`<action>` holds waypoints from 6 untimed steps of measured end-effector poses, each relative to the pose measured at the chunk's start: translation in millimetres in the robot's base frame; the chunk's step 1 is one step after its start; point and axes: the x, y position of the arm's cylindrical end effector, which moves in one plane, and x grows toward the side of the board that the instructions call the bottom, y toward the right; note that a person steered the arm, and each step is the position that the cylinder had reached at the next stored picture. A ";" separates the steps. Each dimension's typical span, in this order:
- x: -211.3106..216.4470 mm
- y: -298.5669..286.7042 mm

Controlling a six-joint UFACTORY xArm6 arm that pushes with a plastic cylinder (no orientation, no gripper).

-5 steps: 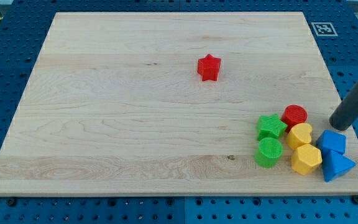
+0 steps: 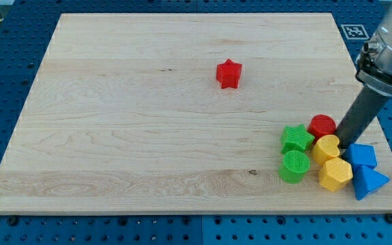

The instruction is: Move the red circle to the top left of the green star

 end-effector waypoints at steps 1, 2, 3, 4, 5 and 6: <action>-5.1 -3.2; -11.3 -13.5; -13.5 -25.1; -18.1 -39.3; -36.6 -63.5; -41.3 -65.7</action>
